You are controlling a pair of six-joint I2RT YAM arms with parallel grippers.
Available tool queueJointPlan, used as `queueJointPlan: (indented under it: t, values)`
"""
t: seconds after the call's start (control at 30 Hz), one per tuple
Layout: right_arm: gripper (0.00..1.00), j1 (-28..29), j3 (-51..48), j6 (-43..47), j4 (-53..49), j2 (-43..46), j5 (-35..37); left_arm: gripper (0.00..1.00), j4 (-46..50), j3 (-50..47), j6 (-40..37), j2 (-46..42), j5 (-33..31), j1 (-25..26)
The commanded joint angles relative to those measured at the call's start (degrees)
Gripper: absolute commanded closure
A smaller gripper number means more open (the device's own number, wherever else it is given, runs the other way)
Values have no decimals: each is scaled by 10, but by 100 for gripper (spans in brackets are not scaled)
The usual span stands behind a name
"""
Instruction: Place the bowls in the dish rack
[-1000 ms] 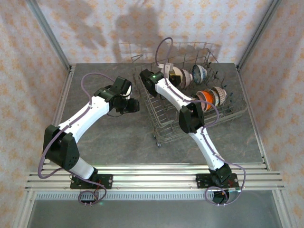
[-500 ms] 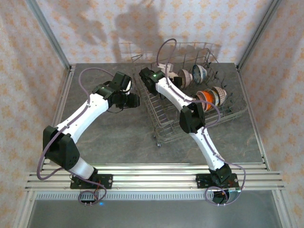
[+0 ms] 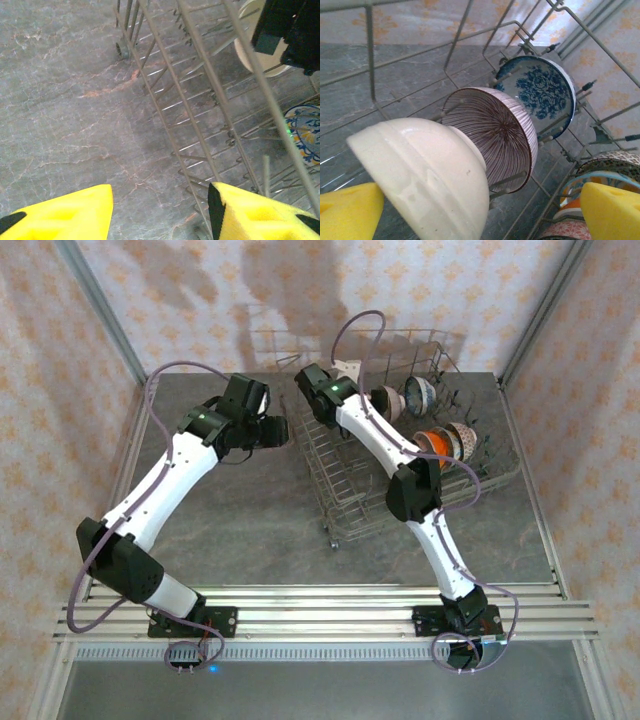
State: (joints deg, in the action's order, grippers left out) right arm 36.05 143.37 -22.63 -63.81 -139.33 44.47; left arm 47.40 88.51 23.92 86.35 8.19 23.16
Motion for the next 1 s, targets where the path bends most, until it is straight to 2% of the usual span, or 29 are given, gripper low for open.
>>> queueJointPlan:
  t: [0.0, 0.2, 0.43, 0.73, 0.87, 0.97]
  values:
    - [0, 0, 7, 37, 43, 69, -6, 45, 0, 25, 5, -14, 3, 5]
    - [0, -1, 10, 84, 59, 93, -65, 45, -15, 52, 11, 6, 16, 30]
    - [0, -15, -6, 99, 54, 131, -63, 44, -32, 81, 25, 46, 43, 59]
    - [0, -46, -153, 66, 67, 222, -50, 45, -34, 94, 41, 101, 78, 63]
    - [0, -48, -199, 55, 78, 248, -46, 52, -39, 117, 44, 131, 93, 62]
    - [0, -48, -212, 47, 71, 258, -37, 66, -28, 129, 44, 139, 85, 56]
